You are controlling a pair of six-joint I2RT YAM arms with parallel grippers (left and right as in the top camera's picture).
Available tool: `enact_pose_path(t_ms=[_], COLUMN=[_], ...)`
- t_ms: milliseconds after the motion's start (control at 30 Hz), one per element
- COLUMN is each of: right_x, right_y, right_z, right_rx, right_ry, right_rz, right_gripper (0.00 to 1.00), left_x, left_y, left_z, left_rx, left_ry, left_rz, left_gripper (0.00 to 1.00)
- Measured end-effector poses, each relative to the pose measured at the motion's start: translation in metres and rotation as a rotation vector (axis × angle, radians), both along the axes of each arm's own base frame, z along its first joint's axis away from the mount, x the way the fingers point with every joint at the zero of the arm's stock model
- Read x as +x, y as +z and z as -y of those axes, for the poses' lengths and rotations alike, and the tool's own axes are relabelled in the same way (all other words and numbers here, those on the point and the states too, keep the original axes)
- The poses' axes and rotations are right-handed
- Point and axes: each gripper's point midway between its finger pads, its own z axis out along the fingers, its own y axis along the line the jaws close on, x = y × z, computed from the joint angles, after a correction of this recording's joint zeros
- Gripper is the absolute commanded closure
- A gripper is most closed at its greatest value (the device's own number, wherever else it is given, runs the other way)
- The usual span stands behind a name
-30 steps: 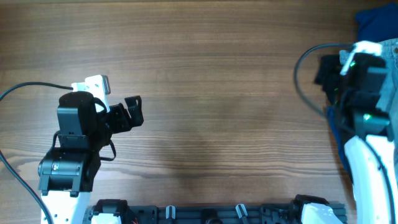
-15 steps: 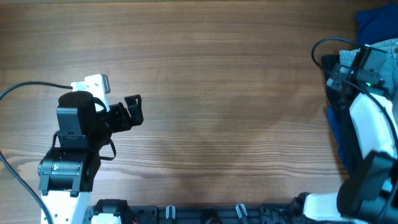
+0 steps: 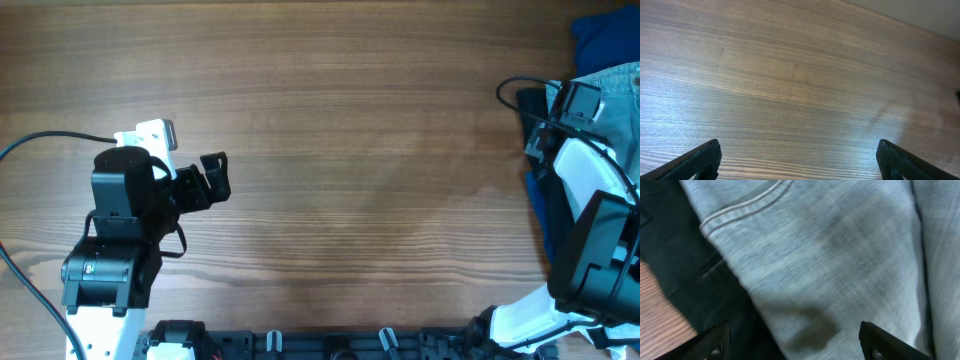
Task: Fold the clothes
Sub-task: 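Reach the right gripper to the light-blue denim shorts on the pile, then grasp the denim shorts waistband with the right gripper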
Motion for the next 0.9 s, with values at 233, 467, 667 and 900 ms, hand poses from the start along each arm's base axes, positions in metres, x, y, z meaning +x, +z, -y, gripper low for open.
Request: enact_pose_path(t_ms=[233, 467, 667, 900], right_x=[-0.003, 0.001, 0.006, 0.013], right_y=[-0.006, -0.015, -0.013, -0.01], right_z=[0.013, 0.014, 0.015, 0.015], right_rx=[0.0, 0.008, 0.005, 0.006], right_ry=[-0.032, -0.029, -0.026, -0.017], right_rz=[0.006, 0.01, 0.035, 0.068], right_gripper=[0.2, 0.2, 0.25, 0.33], left_x=[0.0, 0.0, 0.0, 0.0], left_y=[0.0, 0.0, 0.0, 0.0], left_z=[0.0, 0.0, 0.0, 0.0], left_rx=[0.0, 0.0, 0.0, 0.0], left_ry=[0.0, 0.0, 0.0, 0.0], left_rz=[0.0, 0.0, 0.0, 0.0], left_gripper=[0.0, 0.0, 0.0, 0.0])
